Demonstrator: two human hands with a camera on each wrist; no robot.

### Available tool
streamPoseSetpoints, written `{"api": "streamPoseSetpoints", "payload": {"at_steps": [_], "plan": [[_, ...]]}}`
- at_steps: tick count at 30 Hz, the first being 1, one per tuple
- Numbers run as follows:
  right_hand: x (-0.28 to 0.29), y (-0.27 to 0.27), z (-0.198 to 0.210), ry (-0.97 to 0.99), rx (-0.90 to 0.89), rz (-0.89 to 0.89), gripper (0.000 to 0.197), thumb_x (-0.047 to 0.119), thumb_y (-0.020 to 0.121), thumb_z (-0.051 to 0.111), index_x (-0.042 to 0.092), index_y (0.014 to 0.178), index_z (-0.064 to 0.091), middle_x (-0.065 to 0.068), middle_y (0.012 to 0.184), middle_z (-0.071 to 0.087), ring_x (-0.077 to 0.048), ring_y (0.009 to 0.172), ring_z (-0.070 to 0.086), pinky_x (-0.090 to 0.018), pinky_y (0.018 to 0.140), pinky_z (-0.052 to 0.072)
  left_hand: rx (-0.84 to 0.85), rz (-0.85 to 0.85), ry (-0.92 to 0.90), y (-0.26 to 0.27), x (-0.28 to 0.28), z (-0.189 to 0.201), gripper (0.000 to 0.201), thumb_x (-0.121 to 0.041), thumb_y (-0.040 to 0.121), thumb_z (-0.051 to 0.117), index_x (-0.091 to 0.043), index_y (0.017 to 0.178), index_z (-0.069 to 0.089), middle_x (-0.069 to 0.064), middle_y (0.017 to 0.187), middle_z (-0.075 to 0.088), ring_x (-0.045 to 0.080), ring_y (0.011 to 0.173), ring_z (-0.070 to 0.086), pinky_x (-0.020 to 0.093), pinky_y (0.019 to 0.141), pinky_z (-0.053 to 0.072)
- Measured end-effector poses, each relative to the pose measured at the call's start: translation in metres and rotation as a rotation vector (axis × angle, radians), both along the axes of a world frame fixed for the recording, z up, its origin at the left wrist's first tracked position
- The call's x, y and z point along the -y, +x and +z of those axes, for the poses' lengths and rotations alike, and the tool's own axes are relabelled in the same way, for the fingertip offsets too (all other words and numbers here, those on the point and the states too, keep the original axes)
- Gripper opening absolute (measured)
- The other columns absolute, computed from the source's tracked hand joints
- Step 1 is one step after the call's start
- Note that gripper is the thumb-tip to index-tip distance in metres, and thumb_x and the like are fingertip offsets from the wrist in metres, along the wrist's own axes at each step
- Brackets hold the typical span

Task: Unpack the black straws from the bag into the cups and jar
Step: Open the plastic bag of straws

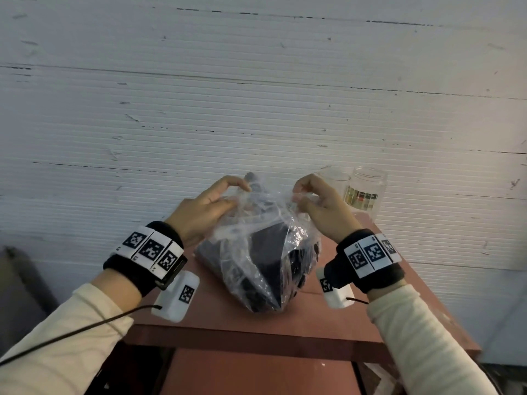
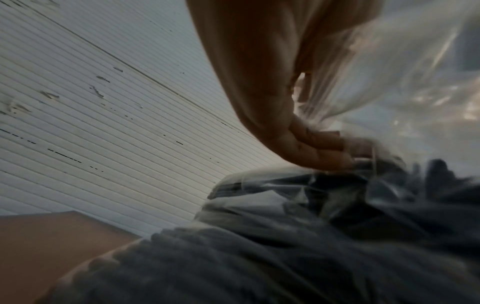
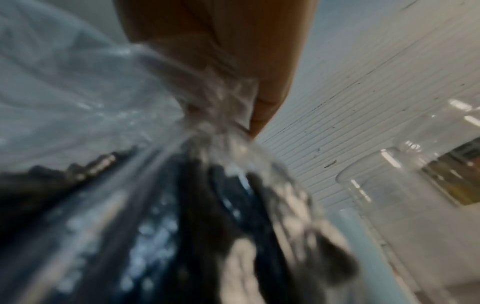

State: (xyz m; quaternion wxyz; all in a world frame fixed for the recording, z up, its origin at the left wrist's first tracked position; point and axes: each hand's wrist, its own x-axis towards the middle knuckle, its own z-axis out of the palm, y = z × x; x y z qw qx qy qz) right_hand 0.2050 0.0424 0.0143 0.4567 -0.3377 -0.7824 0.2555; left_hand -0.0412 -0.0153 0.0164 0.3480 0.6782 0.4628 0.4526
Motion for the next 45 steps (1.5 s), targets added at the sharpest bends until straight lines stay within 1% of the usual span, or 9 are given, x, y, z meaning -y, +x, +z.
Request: {"api": "streamPoseSetpoints", "payload": {"at_steps": [3,8,13,18,22,26,32,39,45], "plan": [[-0.001,0.003,-0.004,0.01,0.112,-0.041,0.008,0.007,0.098,0.048,0.01,0.103,0.053,0.004,0.071,0.058,-0.013,0.059,0.053,-0.015,0.055,0.045,0.053,-0.027,-0.057,0.006,-0.001,-0.004,0.023,-0.011,0.097,0.048,-0.025,0.089,0.065,-0.015,0.098,0.068,0.007,0.104,0.06,0.029,0.094,0.044],[-0.008,0.012,-0.016,-0.128,0.156,0.012,0.001,0.013,0.101,0.046,0.015,0.101,0.047,0.006,0.051,0.046,-0.01,0.04,0.034,-0.019,0.04,0.032,0.074,0.035,-0.2,0.015,-0.003,-0.004,0.025,-0.007,0.097,0.047,-0.019,0.091,0.068,0.003,0.116,0.067,0.015,0.105,0.059,0.027,0.086,0.048],[-0.009,0.023,-0.026,-0.085,0.235,-0.158,0.009,0.024,0.093,0.061,0.026,0.085,0.063,0.01,0.08,0.065,-0.001,0.068,0.057,-0.019,0.071,0.044,0.112,-0.053,-0.311,0.017,0.001,-0.005,0.027,-0.002,0.094,0.047,-0.018,0.102,0.068,0.014,0.13,0.057,0.025,0.093,0.055,0.022,0.058,0.048],[0.01,0.039,-0.027,-0.023,0.235,-0.315,0.022,0.034,0.09,0.064,0.025,0.109,0.067,0.003,0.1,0.061,-0.009,0.087,0.059,-0.014,0.073,0.045,0.008,0.058,-0.122,0.017,0.009,-0.017,0.03,-0.004,0.087,0.064,-0.034,0.088,0.059,0.019,0.13,0.057,0.03,0.097,0.059,0.043,0.079,0.053],[0.034,0.045,-0.025,0.037,0.076,-0.387,0.014,0.039,0.089,0.063,0.028,0.089,0.071,0.002,0.082,0.051,-0.009,0.071,0.046,-0.023,0.072,0.04,-0.022,0.188,-0.039,0.017,0.02,-0.026,0.019,-0.014,0.082,0.073,-0.026,0.082,0.059,0.011,0.122,0.064,0.03,0.105,0.063,0.049,0.091,0.053],[0.056,0.039,-0.023,-0.115,0.201,-0.356,0.041,0.047,0.097,0.047,0.022,0.082,0.075,-0.011,0.083,0.072,-0.004,0.055,0.05,-0.021,0.068,0.045,-0.059,0.266,-0.054,0.022,0.03,-0.031,0.013,-0.025,0.085,0.072,-0.023,0.096,0.066,0.008,0.091,0.064,0.019,0.083,0.058,0.033,0.078,0.05],[0.068,0.031,-0.027,-0.323,0.386,-0.394,0.047,0.058,0.094,0.04,0.016,0.094,0.062,-0.008,0.11,0.063,-0.019,0.101,0.056,-0.03,0.085,0.039,-0.089,0.209,-0.279,0.027,0.05,-0.034,0.037,-0.066,0.058,0.062,-0.052,0.093,0.061,-0.004,0.135,0.054,0.022,0.123,0.053,0.048,0.105,0.043],[0.085,0.021,-0.029,-0.512,0.559,-0.503,0.037,0.049,0.088,0.054,0.026,0.116,0.044,-0.026,0.141,0.025,-0.044,0.122,0.041,-0.043,0.109,0.029,0.041,0.19,-0.502,0.032,0.057,-0.042,0.027,-0.038,0.095,0.055,-0.041,0.121,0.049,0.005,0.13,0.048,0.024,0.091,0.06,0.036,0.073,0.056],[0.096,0.018,-0.038,-0.575,0.587,-0.421,0.054,0.051,0.09,0.05,0.034,0.136,0.027,-0.029,0.134,0.027,-0.026,0.077,0.05,-0.032,0.091,0.041,0.069,0.194,-0.583,0.036,0.061,-0.045,0.027,-0.039,0.099,0.045,-0.043,0.126,0.042,0.009,0.151,0.029,0.042,0.119,0.051,0.038,0.057,0.06]]}}
